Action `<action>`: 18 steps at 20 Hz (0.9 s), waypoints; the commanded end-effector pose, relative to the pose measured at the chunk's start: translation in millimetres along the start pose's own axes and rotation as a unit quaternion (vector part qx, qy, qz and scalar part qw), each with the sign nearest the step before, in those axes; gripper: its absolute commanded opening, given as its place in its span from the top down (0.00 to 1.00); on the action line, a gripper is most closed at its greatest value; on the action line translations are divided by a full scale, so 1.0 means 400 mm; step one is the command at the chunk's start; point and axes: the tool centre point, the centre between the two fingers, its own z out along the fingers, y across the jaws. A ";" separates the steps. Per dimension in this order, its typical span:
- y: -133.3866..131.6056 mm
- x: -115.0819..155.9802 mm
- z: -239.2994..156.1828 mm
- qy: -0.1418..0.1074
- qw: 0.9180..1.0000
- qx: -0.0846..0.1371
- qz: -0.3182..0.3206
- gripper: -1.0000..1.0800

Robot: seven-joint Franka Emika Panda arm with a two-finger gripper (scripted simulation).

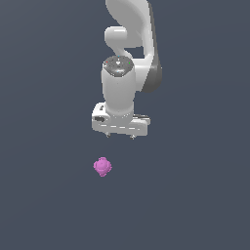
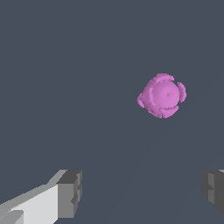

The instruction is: Pick up the object and move it to a goal position.

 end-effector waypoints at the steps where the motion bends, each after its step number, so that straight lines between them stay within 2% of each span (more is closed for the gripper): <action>1: 0.017 0.022 0.020 -0.002 0.999 0.001 0.032 0.04; 7: 0.072 0.091 0.088 -0.007 0.991 0.004 0.133 0.04; 12: 0.120 0.140 0.149 -0.011 0.977 0.004 0.215 0.04; 18: 0.160 0.176 0.203 -0.013 0.960 0.002 0.280 0.04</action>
